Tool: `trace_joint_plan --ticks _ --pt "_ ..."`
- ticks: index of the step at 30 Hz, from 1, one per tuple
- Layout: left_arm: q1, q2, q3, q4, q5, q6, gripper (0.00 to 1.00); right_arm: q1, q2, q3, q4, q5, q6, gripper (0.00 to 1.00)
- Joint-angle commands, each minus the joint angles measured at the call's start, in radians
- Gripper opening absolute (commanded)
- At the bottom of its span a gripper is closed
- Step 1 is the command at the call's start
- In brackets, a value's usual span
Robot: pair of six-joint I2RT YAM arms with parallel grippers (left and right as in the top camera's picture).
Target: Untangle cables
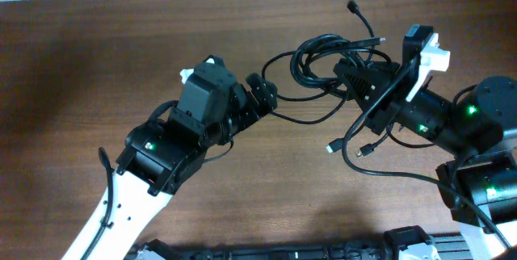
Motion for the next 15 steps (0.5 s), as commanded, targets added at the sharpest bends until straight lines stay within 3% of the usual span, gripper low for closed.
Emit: trace_joint_plan --ticks 1,3,5,11,13,15 --pt "0.008 -0.005 -0.003 -0.03 0.064 0.054 1.0 0.0 -0.021 0.021 0.031 0.058 0.013 0.04" --pt "0.008 -0.005 -0.003 -0.035 0.088 0.331 0.89 0.0 -0.021 0.021 0.064 0.058 0.016 0.04" --pt "0.008 -0.005 -0.003 -0.061 0.086 0.484 0.84 0.0 -0.021 0.021 0.072 0.058 0.022 0.04" --pt "0.009 -0.005 -0.003 -0.155 0.013 0.492 0.84 0.0 -0.021 0.021 0.085 0.058 0.031 0.04" --pt "0.009 -0.005 -0.003 -0.156 0.013 0.492 0.95 0.0 -0.021 0.021 0.085 0.058 0.031 0.04" --pt "0.009 -0.009 -0.003 -0.136 0.013 0.494 0.99 0.0 -0.021 0.021 0.082 0.058 0.031 0.04"
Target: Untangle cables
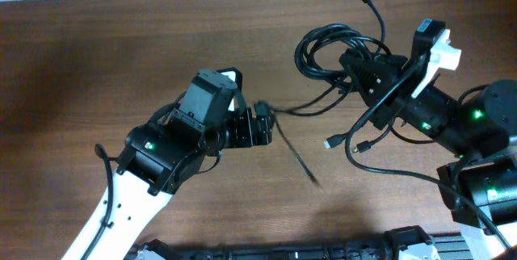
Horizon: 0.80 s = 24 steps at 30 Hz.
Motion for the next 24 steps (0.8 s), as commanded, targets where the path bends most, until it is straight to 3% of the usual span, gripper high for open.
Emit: trace_joint_plan --ticks 1,6,10,20,24 --pt "0.006 -0.015 -0.003 0.035 -0.015 0.047 0.99 0.0 -0.016 0.021 0.01 0.014 0.008 0.04" --pt "0.006 -0.13 -0.003 0.175 -0.006 0.288 0.99 0.0 -0.005 0.021 0.007 0.02 0.008 0.04" --pt "0.006 -0.174 -0.003 0.247 0.084 0.387 0.99 0.0 0.021 0.021 0.003 0.002 0.039 0.04" --pt "0.006 -0.096 -0.003 0.5 0.351 0.399 0.99 0.001 0.073 0.021 0.019 -0.243 0.033 0.04" --pt "0.006 -0.094 -0.003 0.593 0.364 0.364 0.99 0.001 0.097 0.021 0.019 -0.321 0.033 0.04"
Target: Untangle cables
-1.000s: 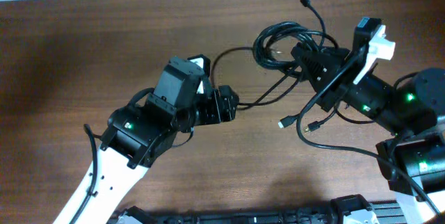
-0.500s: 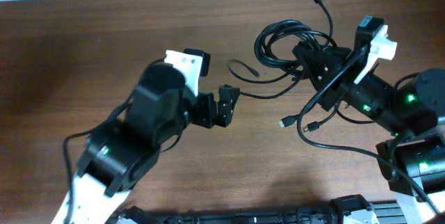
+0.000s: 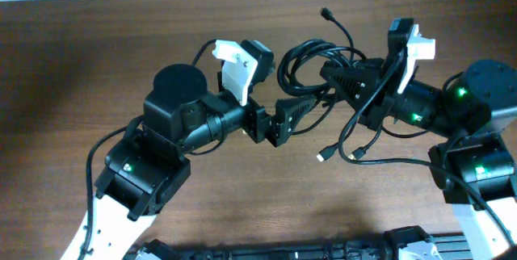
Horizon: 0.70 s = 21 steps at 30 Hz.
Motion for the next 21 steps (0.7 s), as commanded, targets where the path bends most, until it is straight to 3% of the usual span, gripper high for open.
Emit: trace_joint_plan --ticks 1,3,4,5,6,7,10,11,13,14,15,16,17,21 --pt "0.005 -0.001 0.003 0.048 0.039 -0.019 0.99 0.001 0.018 0.021 0.008 -0.09 0.004 0.04" --pt "0.005 0.0 0.003 0.054 0.039 -0.019 0.99 0.001 0.027 0.021 0.008 -0.114 0.005 0.04" --pt "0.005 0.001 0.003 0.053 0.039 -0.019 0.91 0.001 0.029 0.021 0.008 -0.119 0.005 0.04" --pt "0.005 0.004 0.003 0.053 0.039 -0.019 0.7 0.001 0.03 0.021 0.009 -0.125 0.005 0.04" --pt "0.005 0.009 0.003 0.053 0.039 -0.019 0.42 0.001 0.03 0.021 0.008 -0.132 0.005 0.04" --pt "0.005 0.012 0.003 0.053 0.039 -0.019 0.28 0.001 0.03 0.021 0.008 -0.133 0.005 0.04" --pt "0.005 0.019 0.003 0.053 0.039 -0.019 0.06 0.001 0.031 0.021 0.008 -0.132 0.004 0.05" --pt "0.005 0.019 0.003 0.053 0.039 -0.019 0.0 0.001 0.034 0.021 0.007 -0.131 0.004 0.14" --pt "0.006 0.019 0.003 0.052 0.019 -0.019 0.0 0.0 0.048 0.021 0.007 -0.129 0.001 0.5" --pt "0.006 0.018 0.003 0.045 -0.021 -0.019 0.0 -0.001 0.061 0.021 0.002 -0.122 -0.009 0.77" --pt "0.006 0.018 0.003 0.033 -0.082 -0.025 0.0 -0.001 0.071 0.021 -0.02 -0.106 -0.043 0.96" --pt "0.006 0.018 0.003 0.021 -0.131 -0.037 0.0 -0.001 0.077 0.021 -0.044 -0.076 -0.048 0.99" --pt "0.006 0.018 0.003 -0.024 -0.278 -0.063 0.0 -0.001 0.087 0.021 -0.134 0.062 -0.049 0.99" --pt "0.006 0.018 0.003 -0.029 -0.296 -0.063 0.0 -0.001 0.087 0.021 -0.184 0.179 -0.048 0.99"
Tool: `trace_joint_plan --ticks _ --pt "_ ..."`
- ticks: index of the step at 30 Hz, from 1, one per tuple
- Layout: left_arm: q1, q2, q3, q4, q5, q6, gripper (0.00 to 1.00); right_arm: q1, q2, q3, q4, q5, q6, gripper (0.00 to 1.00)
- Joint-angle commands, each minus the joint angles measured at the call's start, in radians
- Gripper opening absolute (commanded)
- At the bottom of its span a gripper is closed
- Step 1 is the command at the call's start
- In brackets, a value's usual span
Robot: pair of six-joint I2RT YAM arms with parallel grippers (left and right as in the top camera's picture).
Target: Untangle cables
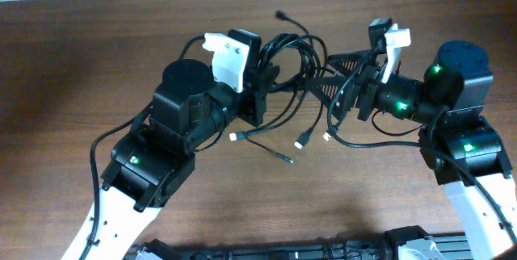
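Note:
A tangle of black cables (296, 56) hangs between my two grippers at the table's far middle. My left gripper (264, 92) sits at the tangle's left side, shut on a strand that runs off to the right. On the tangle's right side, my right gripper (338, 68) is shut on the looped bundle. Several loose ends with small connectors (297, 143) trail down toward the table below the tangle. One plug end (280, 15) sticks up at the back.
The brown wooden table (97, 58) spreads out to the left and front. A pale wall edge runs along the back. Both arm bodies crowd the middle, and a dark rail lies at the front edge (283, 252).
Both grippers and the tangle have shifted left and toward the back. My left gripper now sits higher, at the tangle's left side. The loose connector ends hang further left under the bundle.
First my left gripper was at the tangle's left edge while the right held its right side. Then the left stood further left with one strand stretched out from the bundle. Later it had turned and closed in beneath the loops. Now both hold the tangle between them.

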Motion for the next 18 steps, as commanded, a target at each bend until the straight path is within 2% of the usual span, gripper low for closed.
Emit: trace_joint_plan --ticks 1,4,8,15,18 --pt "0.001 -0.01 0.006 0.011 -0.051 -0.018 0.0 0.0 -0.002 0.009 0.0 0.112 -0.013 0.99" --pt "0.0 -0.01 0.006 0.014 -0.027 -0.018 0.0 0.001 -0.002 0.009 0.0 0.13 -0.014 0.99" --pt "-0.011 -0.01 0.006 0.058 0.096 -0.023 0.0 0.001 0.012 0.009 -0.02 0.196 -0.017 0.99" --pt "-0.058 -0.01 0.006 0.063 0.079 -0.014 0.0 0.0 0.028 0.009 -0.17 0.57 -0.039 0.99" --pt "-0.058 -0.01 0.006 0.058 -0.017 -0.006 0.0 0.0 0.028 0.009 -0.233 0.665 -0.04 0.99"
